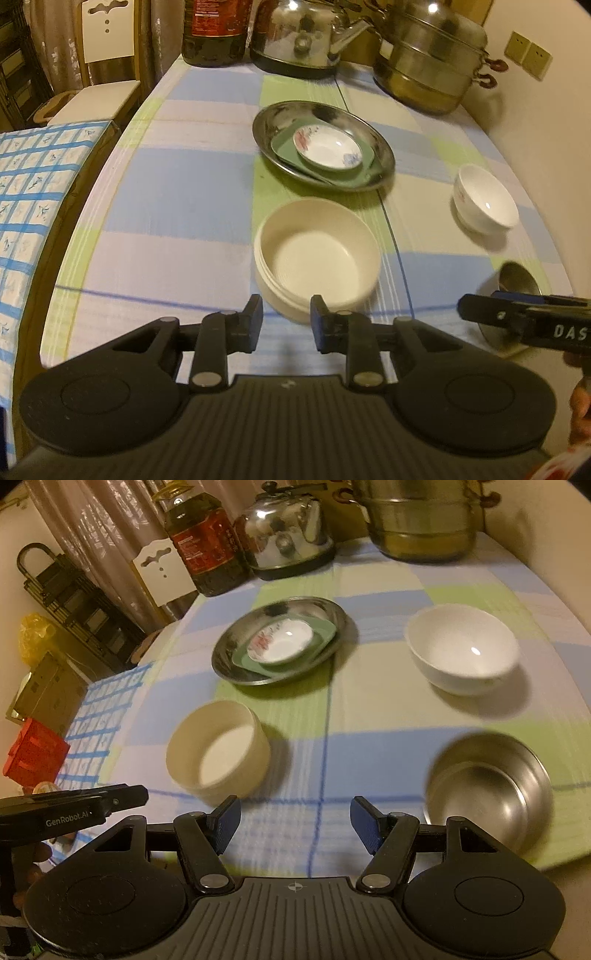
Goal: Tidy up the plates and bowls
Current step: 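Move the right tool toward the cream plastic bowl and straddle its rim, then close the right gripper on the cream bowl's rim and lift, then carry the cream bowl with the right gripper onto the white ceramic bowl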
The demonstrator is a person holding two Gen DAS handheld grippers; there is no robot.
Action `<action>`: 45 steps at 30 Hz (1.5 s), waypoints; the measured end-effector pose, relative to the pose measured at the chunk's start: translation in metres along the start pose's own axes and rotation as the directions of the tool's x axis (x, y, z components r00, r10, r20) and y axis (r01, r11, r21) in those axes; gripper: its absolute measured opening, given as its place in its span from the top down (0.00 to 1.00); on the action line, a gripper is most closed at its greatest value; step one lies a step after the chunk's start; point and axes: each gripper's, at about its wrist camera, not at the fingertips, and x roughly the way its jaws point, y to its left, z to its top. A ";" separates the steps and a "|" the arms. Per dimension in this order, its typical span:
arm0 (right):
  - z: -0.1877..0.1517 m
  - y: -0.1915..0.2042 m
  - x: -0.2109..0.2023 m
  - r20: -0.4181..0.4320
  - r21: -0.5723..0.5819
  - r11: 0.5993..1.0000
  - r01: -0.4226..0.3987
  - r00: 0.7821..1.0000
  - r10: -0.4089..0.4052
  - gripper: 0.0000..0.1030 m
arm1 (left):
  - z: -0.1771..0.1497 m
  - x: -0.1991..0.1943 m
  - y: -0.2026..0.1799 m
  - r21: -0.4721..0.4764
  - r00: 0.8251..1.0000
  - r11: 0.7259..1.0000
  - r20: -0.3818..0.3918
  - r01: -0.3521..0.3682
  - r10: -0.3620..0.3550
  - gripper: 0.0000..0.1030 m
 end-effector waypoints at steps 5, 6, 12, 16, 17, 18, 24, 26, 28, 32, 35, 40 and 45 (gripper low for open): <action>0.012 0.013 0.031 0.003 0.014 1.000 -0.004 1.000 0.003 0.36 | 0.015 0.021 0.009 0.001 1.000 1.000 -0.007 0.014 -0.014 0.76; 0.014 0.015 0.037 -0.001 0.017 1.000 -0.003 1.000 0.003 0.36 | 0.017 0.025 0.010 0.005 1.000 1.000 -0.010 0.015 -0.015 0.76; 0.021 0.030 0.066 -0.003 0.009 1.000 0.001 1.000 -0.001 0.43 | 0.027 0.049 0.020 0.032 0.999 0.999 -0.027 0.023 -0.022 0.76; 0.023 0.034 0.084 -0.013 0.019 1.000 0.010 1.000 -0.010 0.52 | 0.033 0.062 0.028 0.038 0.998 0.999 -0.048 0.035 -0.033 0.77; 0.022 0.036 0.087 -0.014 0.019 1.000 0.015 1.000 -0.015 0.53 | 0.035 0.064 0.030 0.041 0.998 0.998 -0.052 0.040 -0.037 0.77; 0.022 0.037 0.089 -0.015 0.019 1.000 0.020 1.000 -0.019 0.56 | 0.036 0.066 0.030 0.044 0.998 0.998 -0.055 0.044 -0.042 0.77; 0.019 0.042 0.097 -0.019 0.042 0.998 0.051 0.999 -0.050 0.69 | 0.040 0.074 0.035 0.070 0.994 0.994 -0.079 0.087 -0.081 0.86; 0.018 0.043 0.099 -0.018 0.055 0.997 0.056 0.998 -0.056 0.75 | 0.041 0.075 0.037 0.072 0.991 0.992 -0.083 0.107 -0.101 0.89; 0.017 0.044 0.099 -0.011 0.062 0.995 0.078 0.997 -0.077 0.82 | 0.042 0.076 0.037 0.079 0.990 0.990 -0.084 0.119 -0.112 0.89; 0.015 0.043 0.099 0.001 0.089 0.992 0.090 0.996 -0.091 0.85 | 0.041 0.075 0.039 0.096 0.988 0.986 -0.081 0.136 -0.128 0.89; 0.015 0.046 0.098 0.006 0.093 0.990 0.105 0.994 -0.106 0.86 | 0.040 0.074 0.038 0.112 0.988 0.984 -0.078 0.139 -0.131 0.89; 0.016 0.046 0.091 0.021 0.114 0.987 0.111 0.993 -0.114 0.87 | 0.041 0.066 0.037 0.118 0.987 0.981 -0.064 0.155 -0.149 0.88; 0.019 0.046 0.074 0.053 0.122 0.986 0.109 0.992 -0.117 0.87 | 0.045 0.054 0.027 0.125 0.986 0.978 -0.035 0.168 -0.165 0.89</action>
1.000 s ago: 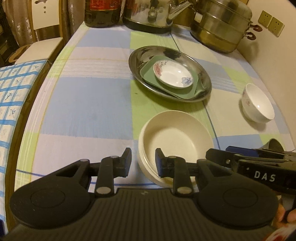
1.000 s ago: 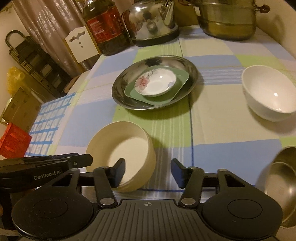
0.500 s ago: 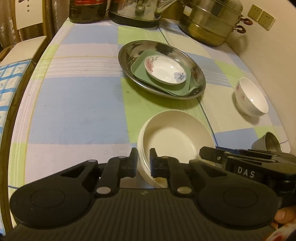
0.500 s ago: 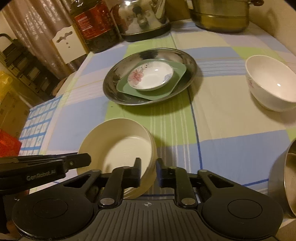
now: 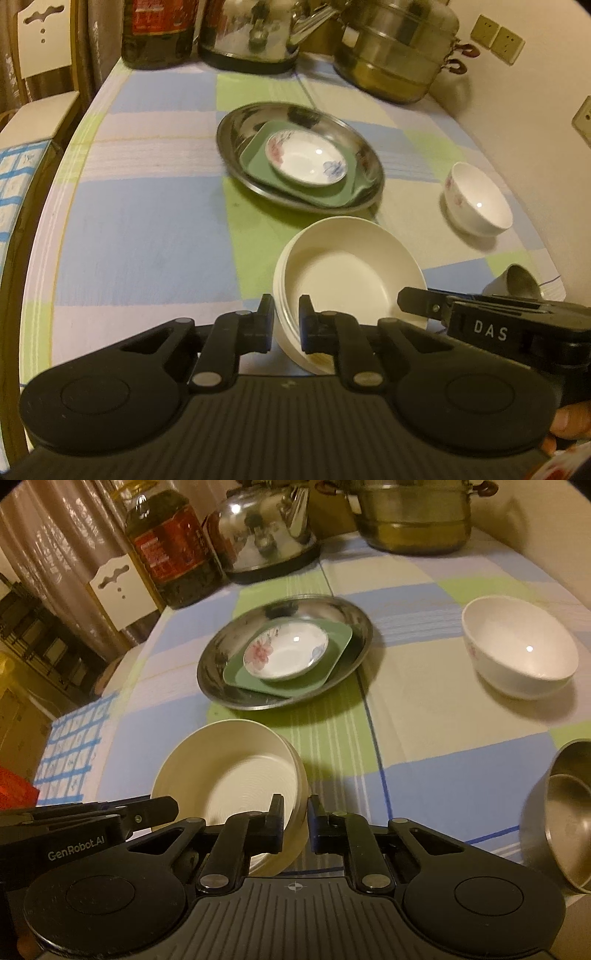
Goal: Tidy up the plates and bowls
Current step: 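Carry the cream bowl with the right gripper onto the white ceramic bowl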
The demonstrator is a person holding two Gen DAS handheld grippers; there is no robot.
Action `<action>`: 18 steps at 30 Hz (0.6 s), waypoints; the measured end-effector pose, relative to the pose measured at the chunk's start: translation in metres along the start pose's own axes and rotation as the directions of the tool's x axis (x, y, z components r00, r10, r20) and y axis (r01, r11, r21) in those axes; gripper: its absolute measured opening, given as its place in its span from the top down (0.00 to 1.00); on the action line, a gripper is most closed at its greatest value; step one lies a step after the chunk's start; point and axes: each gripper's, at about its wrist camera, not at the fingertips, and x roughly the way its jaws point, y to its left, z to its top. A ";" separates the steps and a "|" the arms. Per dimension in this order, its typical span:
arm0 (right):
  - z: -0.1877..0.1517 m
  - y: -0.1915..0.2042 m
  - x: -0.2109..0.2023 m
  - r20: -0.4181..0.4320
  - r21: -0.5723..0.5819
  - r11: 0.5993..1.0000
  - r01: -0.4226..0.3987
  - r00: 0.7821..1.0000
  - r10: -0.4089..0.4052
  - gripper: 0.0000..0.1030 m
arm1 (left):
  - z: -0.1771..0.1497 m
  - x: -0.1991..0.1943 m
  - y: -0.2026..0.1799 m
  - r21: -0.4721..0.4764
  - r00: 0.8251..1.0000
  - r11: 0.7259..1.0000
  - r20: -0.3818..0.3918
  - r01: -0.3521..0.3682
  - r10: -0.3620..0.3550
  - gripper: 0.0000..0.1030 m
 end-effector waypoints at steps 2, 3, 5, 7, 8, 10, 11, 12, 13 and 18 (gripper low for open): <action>0.003 -0.003 -0.008 0.011 0.003 1.000 0.004 1.000 -0.004 0.87 | 0.003 -0.003 -0.007 0.007 1.000 1.000 0.008 0.010 -0.010 0.89; 0.004 -0.007 -0.012 0.015 0.009 1.000 0.005 1.000 -0.006 0.87 | 0.005 -0.004 -0.011 0.012 1.000 1.000 0.013 0.015 -0.015 0.89; 0.007 -0.013 -0.018 0.021 0.020 1.000 0.007 1.000 -0.007 0.87 | 0.008 -0.007 -0.021 0.024 1.000 0.999 0.022 0.022 -0.023 0.89; 0.011 -0.021 -0.026 0.027 0.033 0.999 0.010 1.000 -0.011 0.87 | 0.012 -0.007 -0.032 0.036 0.999 0.999 0.031 0.029 -0.031 0.89; 0.013 -0.025 -0.030 0.029 0.036 0.999 0.014 0.999 -0.015 0.87 | 0.014 -0.008 -0.038 0.044 0.999 0.998 0.037 0.033 -0.035 0.89; 0.017 -0.034 -0.038 0.038 0.043 0.999 0.020 0.999 -0.022 0.87 | 0.018 -0.008 -0.052 0.061 0.998 0.997 0.048 0.043 -0.046 0.89; 0.020 -0.039 -0.043 0.046 0.049 0.999 0.023 0.999 -0.025 0.87 | 0.021 -0.007 -0.058 0.069 0.997 0.996 0.052 0.049 -0.053 0.89; 0.022 -0.044 -0.048 0.054 0.056 0.998 0.025 0.998 -0.028 0.87 | 0.023 -0.007 -0.064 0.076 0.997 0.996 0.055 0.055 -0.060 0.89; 0.025 -0.050 -0.052 0.060 0.063 0.998 0.028 0.998 -0.031 0.87 | 0.027 -0.006 -0.072 0.084 0.996 0.994 0.059 0.062 -0.068 0.89; 0.040 -0.080 -0.075 0.093 0.093 0.995 0.042 0.994 -0.051 0.87 | 0.041 0.001 -0.106 0.123 0.992 0.988 0.079 0.091 -0.101 0.89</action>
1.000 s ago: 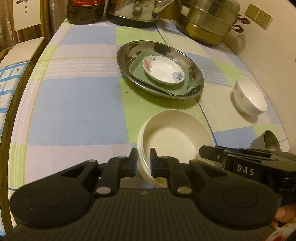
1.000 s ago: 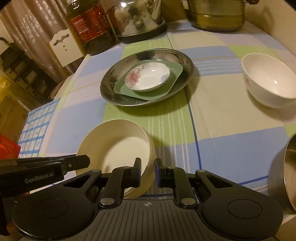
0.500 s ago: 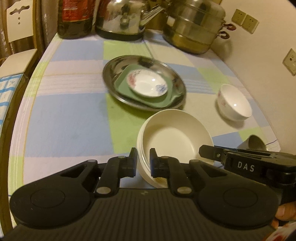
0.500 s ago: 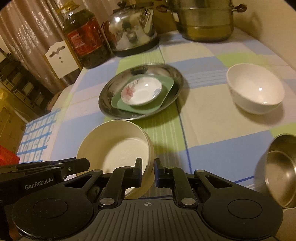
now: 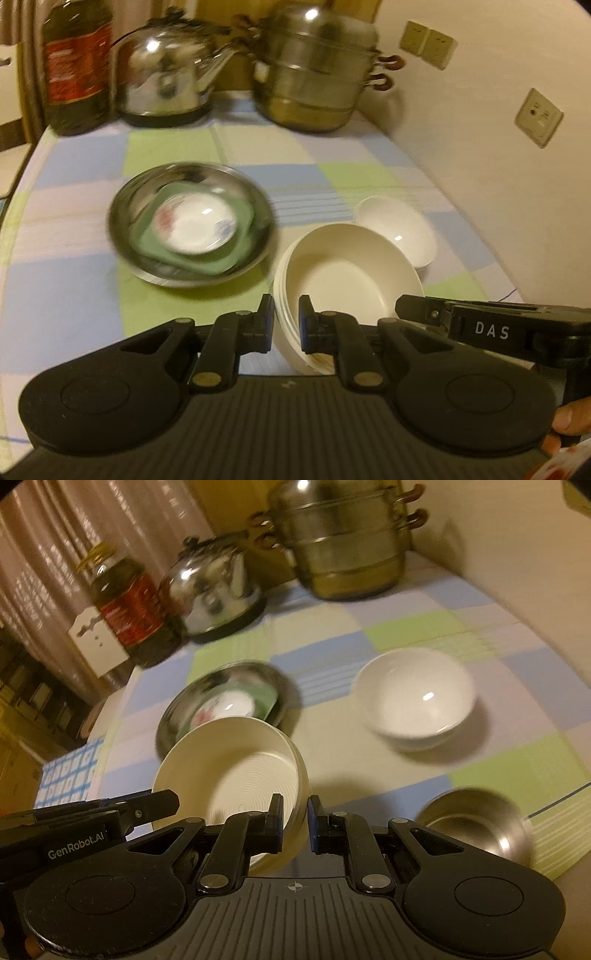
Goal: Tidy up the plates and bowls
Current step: 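Carry the cream bowl with the right gripper onto the white ceramic bowl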
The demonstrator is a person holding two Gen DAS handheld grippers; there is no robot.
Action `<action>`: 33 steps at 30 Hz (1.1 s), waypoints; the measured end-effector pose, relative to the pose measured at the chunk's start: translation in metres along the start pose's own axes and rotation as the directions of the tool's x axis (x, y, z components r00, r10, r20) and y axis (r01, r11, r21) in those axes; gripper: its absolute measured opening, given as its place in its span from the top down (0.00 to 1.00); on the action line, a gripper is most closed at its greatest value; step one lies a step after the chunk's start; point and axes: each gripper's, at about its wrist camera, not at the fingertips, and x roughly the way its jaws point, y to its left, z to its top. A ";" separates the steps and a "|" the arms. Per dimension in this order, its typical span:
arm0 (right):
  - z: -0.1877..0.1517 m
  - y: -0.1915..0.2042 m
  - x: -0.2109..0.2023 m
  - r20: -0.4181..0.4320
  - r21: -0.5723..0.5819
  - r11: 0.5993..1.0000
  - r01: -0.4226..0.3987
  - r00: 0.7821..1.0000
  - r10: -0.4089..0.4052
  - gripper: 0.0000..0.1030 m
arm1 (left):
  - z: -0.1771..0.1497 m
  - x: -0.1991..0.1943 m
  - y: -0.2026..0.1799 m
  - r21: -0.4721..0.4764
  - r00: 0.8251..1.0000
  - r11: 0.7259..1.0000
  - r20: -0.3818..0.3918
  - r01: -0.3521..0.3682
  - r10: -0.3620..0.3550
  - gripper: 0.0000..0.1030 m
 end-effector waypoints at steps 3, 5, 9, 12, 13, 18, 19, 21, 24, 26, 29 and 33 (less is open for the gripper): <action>0.012 -0.019 -0.010 0.022 0.013 1.000 0.010 1.000 -0.011 0.87 | 0.010 0.010 -0.018 0.018 1.000 1.000 0.007 0.016 -0.016 0.89; 0.019 -0.030 -0.015 0.029 0.022 1.000 0.017 0.999 -0.018 0.87 | 0.017 0.017 -0.032 0.028 1.000 0.999 0.011 0.024 -0.024 0.89; 0.032 -0.052 -0.023 0.045 0.033 0.999 0.030 0.999 -0.032 0.87 | 0.027 0.029 -0.054 0.042 0.999 0.998 0.015 0.036 -0.037 0.89; 0.041 -0.068 -0.025 0.054 0.040 0.999 0.037 0.998 -0.039 0.87 | 0.036 0.038 -0.066 0.041 0.999 0.998 0.015 0.046 -0.047 0.89; 0.044 -0.073 -0.025 0.057 0.047 0.998 0.037 0.998 -0.039 0.87 | 0.039 0.042 -0.070 0.039 0.999 0.998 0.015 0.049 -0.050 0.89; 0.058 -0.095 -0.021 0.060 0.065 0.997 0.038 0.997 -0.042 0.87 | 0.053 0.061 -0.085 0.048 0.999 0.998 0.015 0.044 -0.045 0.89; 0.062 -0.099 -0.021 0.060 0.066 0.997 0.038 0.997 -0.042 0.87 | 0.056 0.065 -0.087 0.051 0.999 0.998 0.015 0.043 -0.043 0.89; 0.068 -0.105 -0.018 0.062 0.068 0.997 0.039 0.997 -0.043 0.87 | 0.061 0.071 -0.091 0.050 0.999 0.998 0.013 0.043 -0.043 0.89; 0.078 -0.114 -0.013 0.062 0.080 0.996 0.035 0.997 -0.040 0.87 | 0.069 0.082 -0.095 0.045 0.999 0.998 0.008 0.042 -0.042 0.89; 0.085 -0.121 -0.009 0.060 0.087 0.996 0.035 0.997 -0.040 0.87 | 0.073 0.089 -0.097 0.036 0.999 0.998 -0.001 0.044 -0.044 0.89; 0.093 -0.125 -0.002 0.054 0.087 0.995 0.040 0.998 -0.045 0.87 | 0.077 0.099 -0.099 0.027 0.999 0.999 -0.011 0.040 -0.039 0.89; 0.099 -0.133 0.008 0.045 0.096 0.995 0.038 0.998 -0.042 0.87 | 0.080 0.111 -0.100 0.023 0.999 0.999 -0.019 0.027 -0.026 0.89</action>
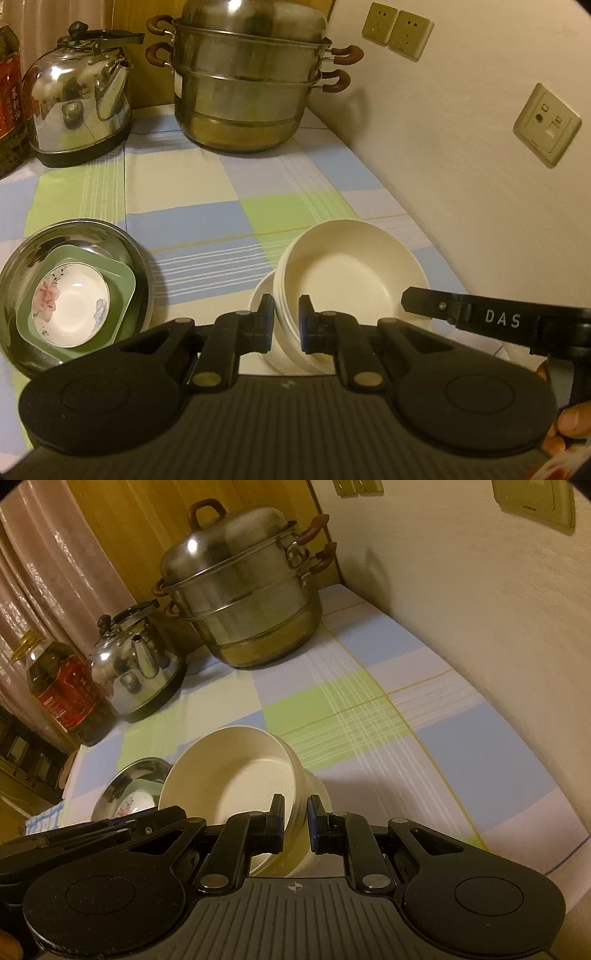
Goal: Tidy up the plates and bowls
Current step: 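Carry the cream bowl with the right gripper onto the white ceramic bowl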
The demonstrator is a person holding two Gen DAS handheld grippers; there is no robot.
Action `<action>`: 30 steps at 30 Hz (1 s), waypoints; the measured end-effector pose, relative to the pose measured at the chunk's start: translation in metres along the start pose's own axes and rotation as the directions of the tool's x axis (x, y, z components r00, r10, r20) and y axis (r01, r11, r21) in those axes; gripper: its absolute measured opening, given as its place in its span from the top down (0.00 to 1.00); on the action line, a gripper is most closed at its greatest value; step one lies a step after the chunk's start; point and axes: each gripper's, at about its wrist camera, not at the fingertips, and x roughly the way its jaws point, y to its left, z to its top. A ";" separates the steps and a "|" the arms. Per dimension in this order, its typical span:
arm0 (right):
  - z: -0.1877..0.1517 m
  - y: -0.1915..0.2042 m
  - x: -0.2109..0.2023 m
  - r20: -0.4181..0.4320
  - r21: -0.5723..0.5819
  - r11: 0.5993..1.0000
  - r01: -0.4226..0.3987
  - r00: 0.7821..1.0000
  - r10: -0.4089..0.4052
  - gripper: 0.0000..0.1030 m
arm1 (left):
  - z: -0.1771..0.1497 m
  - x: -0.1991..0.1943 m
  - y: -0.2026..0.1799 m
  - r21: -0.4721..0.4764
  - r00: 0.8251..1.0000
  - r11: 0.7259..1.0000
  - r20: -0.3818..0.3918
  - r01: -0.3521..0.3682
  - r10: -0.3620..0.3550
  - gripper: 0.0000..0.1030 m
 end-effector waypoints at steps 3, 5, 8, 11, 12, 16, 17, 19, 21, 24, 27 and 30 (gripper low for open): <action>0.002 -0.005 0.008 -0.015 0.010 1.000 -0.002 1.000 0.002 0.87 | 0.001 0.007 0.001 -0.003 1.000 1.000 -0.011 -0.008 0.008 0.89; 0.003 -0.008 0.014 -0.027 0.019 1.000 -0.006 1.000 0.006 0.87 | 0.001 0.011 0.001 -0.006 1.000 1.000 -0.017 -0.011 0.011 0.89; 0.004 -0.012 0.022 -0.048 0.031 0.999 -0.010 0.999 0.012 0.87 | 0.001 0.016 0.003 -0.015 0.999 1.000 -0.029 -0.014 0.014 0.89; 0.004 -0.015 0.028 -0.069 0.037 0.999 -0.012 0.998 0.014 0.87 | 0.001 0.018 0.004 -0.018 0.999 1.000 -0.033 -0.016 0.016 0.89; 0.004 -0.015 0.029 -0.075 0.037 0.999 -0.013 0.997 0.015 0.87 | 0.001 0.019 0.005 -0.019 0.999 1.000 -0.035 -0.017 0.016 0.89; 0.003 -0.017 0.035 -0.099 0.049 0.999 -0.010 0.995 0.015 0.87 | 0.002 0.024 0.007 -0.022 0.999 1.000 -0.049 -0.020 0.019 0.89; 0.003 -0.018 0.036 -0.103 0.052 0.999 -0.010 0.995 0.015 0.87 | 0.002 0.025 0.007 -0.023 0.999 1.000 -0.051 -0.021 0.020 0.89; 0.003 -0.018 0.037 -0.109 0.051 0.999 -0.008 0.994 0.014 0.87 | 0.002 0.028 0.008 -0.024 0.998 0.999 -0.057 -0.022 0.021 0.89; 0.003 -0.018 0.039 -0.114 0.050 0.999 -0.007 0.993 0.013 0.87 | 0.001 0.029 0.009 -0.027 0.998 0.999 -0.062 -0.023 0.022 0.89; 0.003 -0.019 0.041 -0.117 0.054 0.999 -0.006 0.993 0.013 0.87 | 0.000 0.032 0.010 -0.032 0.997 0.999 -0.074 -0.025 0.022 0.89; 0.003 -0.020 0.043 -0.125 0.059 0.998 -0.007 0.992 0.015 0.87 | 0.000 0.034 0.011 -0.033 0.997 0.999 -0.079 -0.028 0.025 0.89; 0.002 -0.021 0.045 -0.130 0.064 0.998 -0.006 0.991 0.015 0.87 | 0.000 0.035 0.011 -0.034 0.996 0.999 -0.085 -0.030 0.027 0.89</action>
